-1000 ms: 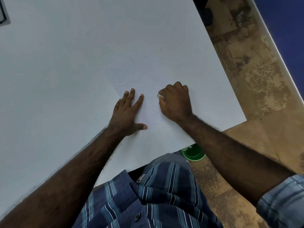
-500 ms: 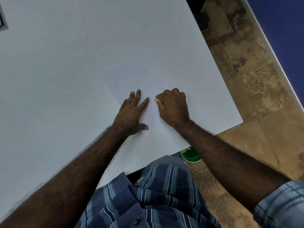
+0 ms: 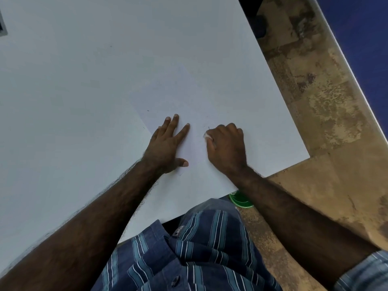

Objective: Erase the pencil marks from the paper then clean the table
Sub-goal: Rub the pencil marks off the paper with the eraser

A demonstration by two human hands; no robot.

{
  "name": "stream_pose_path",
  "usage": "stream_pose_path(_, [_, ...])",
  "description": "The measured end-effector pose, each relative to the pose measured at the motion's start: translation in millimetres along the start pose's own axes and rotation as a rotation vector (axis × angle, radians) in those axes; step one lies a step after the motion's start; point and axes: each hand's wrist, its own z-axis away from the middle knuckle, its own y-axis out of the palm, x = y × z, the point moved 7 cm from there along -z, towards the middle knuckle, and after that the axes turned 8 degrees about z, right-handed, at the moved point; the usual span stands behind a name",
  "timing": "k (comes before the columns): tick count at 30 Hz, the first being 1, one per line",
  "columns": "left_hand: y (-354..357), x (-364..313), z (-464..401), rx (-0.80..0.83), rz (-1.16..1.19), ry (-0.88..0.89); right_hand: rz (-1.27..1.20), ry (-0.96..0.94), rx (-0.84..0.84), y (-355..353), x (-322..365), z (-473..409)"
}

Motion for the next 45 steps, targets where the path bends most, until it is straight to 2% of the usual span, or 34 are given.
stream_pose_path(4, [0.4,-0.8,0.3,0.016,-0.006,0.001,0.000,-0.352,0.094,9.0,55.6,40.1])
stream_pose_path(5, [0.6,-1.3,0.4,0.021,-0.005,0.001,0.023,-0.386,0.103,9.5,56.1,41.8])
stream_pose_path(7, [-0.1,-1.0,0.5,0.014,-0.002,-0.002,0.062,-0.303,0.064,6.9,38.5,26.0])
stream_pose_path(10, [1.0,0.3,0.6,0.011,-0.003,-0.002,0.101,-0.067,0.014,-0.5,1.1,-0.8])
stream_pose_path(12, [1.8,0.0,0.9,0.010,-0.004,0.001,0.066,-0.027,0.009,-3.0,0.1,-3.0])
stream_pose_path(17, [3.4,1.9,-1.2,0.012,-0.010,0.010,0.029,-0.430,0.097,6.6,53.8,33.2])
stream_pose_path(19, [3.7,2.2,-1.0,0.010,-0.009,0.014,0.048,-0.420,0.078,6.2,46.2,24.5])
stream_pose_path(23, [3.1,2.6,-0.6,0.006,0.001,0.017,0.083,-0.132,0.024,1.7,10.4,-18.4])
stream_pose_path(25, [3.2,2.4,-0.8,0.010,-0.001,0.018,0.045,-0.063,0.028,-0.7,7.3,-23.5])
stream_pose_path(27, [3.6,2.6,-1.1,0.015,-0.001,0.017,0.014,-0.121,0.054,-0.5,21.8,-10.5])
stream_pose_path(30, [4.6,3.5,-1.9,0.020,-0.011,0.014,-0.015,-0.351,0.101,1.8,50.4,23.1])
stream_pose_path(32, [4.5,3.4,-1.9,0.021,-0.010,0.015,0.020,-0.412,0.097,4.3,48.9,25.5])
stream_pose_path(37, [3.8,2.9,-1.9,0.020,-0.001,0.021,0.101,-0.054,-0.022,-2.9,-6.2,-27.5])
stream_pose_path(39, [5.2,3.6,-2.3,0.025,-0.006,0.018,0.070,-0.008,-0.029,-5.8,-7.5,-28.8])
stream_pose_path(41, [6.2,4.5,-2.7,0.024,-0.004,0.016,0.041,-0.086,0.011,-3.0,12.6,-13.9])
stream_pose_path(45, [7.5,5.8,-3.6,0.018,-0.013,0.016,0.029,-0.383,0.104,4.5,55.7,29.4])
